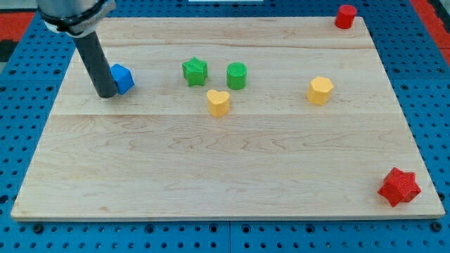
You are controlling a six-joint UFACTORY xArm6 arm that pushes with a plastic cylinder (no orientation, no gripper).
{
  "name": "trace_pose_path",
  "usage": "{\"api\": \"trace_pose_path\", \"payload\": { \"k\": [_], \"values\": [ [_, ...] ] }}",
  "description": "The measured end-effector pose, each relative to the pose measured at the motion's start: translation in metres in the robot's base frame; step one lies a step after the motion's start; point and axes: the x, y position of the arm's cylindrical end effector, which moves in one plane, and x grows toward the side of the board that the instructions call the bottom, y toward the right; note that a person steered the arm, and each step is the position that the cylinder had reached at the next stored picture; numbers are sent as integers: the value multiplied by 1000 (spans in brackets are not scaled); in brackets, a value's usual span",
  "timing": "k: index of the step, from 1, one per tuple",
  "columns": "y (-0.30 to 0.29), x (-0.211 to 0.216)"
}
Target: Move the blue triangle slightly up
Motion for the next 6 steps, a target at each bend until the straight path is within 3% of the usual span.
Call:
{"api": "trace_pose_path", "payload": {
  "k": [3, 4, 6],
  "values": [
    [-51, -57],
    [-65, -58],
    [-39, -58]
  ]
}}
